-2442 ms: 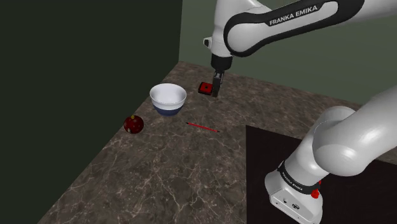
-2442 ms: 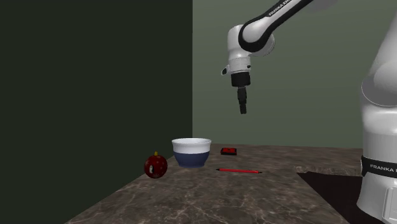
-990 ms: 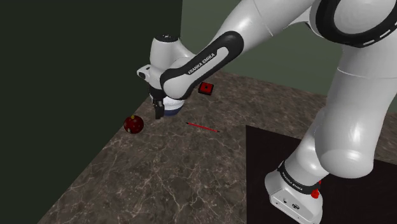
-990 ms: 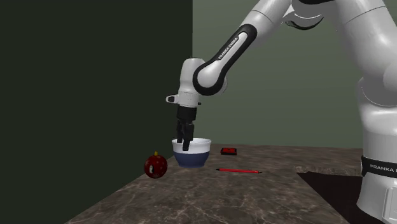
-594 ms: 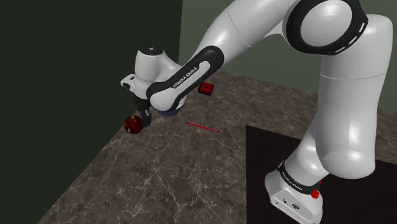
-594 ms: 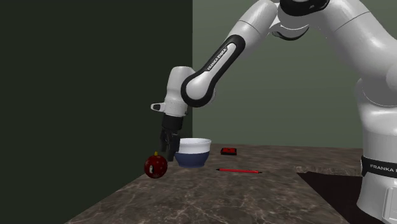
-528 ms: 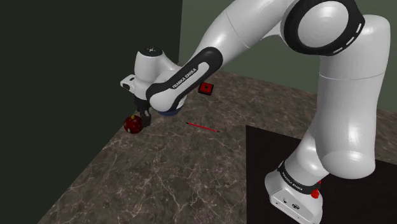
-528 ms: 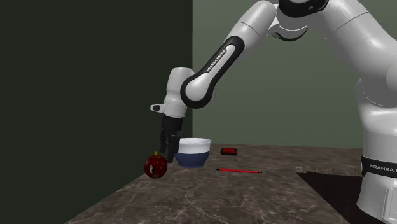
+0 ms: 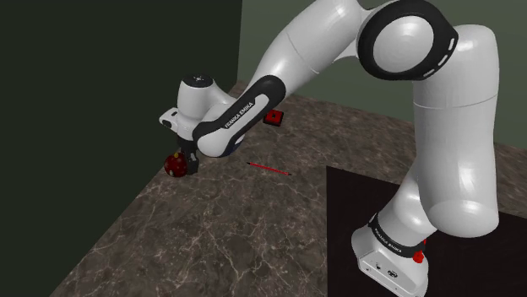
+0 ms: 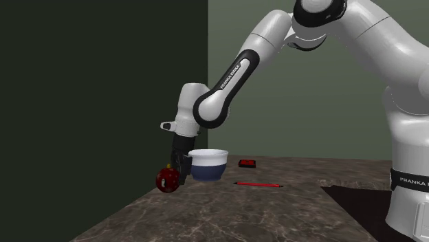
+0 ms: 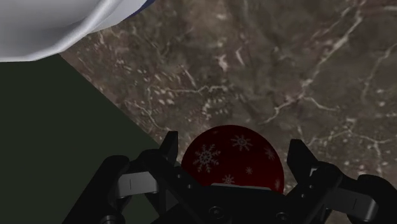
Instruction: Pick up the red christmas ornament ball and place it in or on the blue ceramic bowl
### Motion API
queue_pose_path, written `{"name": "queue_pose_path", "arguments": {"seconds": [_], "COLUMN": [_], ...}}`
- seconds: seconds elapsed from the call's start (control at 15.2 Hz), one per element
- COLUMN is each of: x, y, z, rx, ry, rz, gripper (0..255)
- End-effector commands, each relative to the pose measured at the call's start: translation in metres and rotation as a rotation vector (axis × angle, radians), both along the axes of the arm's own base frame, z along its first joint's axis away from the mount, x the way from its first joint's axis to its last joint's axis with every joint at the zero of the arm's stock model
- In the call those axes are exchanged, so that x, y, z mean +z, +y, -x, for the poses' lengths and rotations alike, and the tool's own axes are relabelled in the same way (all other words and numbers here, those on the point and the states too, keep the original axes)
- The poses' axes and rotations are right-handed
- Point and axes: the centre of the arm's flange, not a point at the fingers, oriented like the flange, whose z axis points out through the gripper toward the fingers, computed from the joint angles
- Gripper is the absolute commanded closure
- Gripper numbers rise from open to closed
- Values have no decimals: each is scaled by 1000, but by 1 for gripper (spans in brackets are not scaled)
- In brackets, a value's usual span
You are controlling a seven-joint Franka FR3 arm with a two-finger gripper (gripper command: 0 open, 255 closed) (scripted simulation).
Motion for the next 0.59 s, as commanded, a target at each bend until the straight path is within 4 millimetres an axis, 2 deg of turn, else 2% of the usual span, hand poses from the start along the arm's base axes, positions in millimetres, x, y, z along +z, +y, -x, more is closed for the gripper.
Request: {"name": "queue_pose_path", "arguments": {"seconds": [0.0, 0.26, 0.33, 0.53], "x": [-1, -1, -1, -1], "y": [0, 0, 0, 0], "z": [0, 0, 0, 0], "rx": [0, 0, 0, 0], "ry": [0, 0, 0, 0], "rz": [0, 0, 0, 0], "gripper": [0, 0, 255, 255]}}
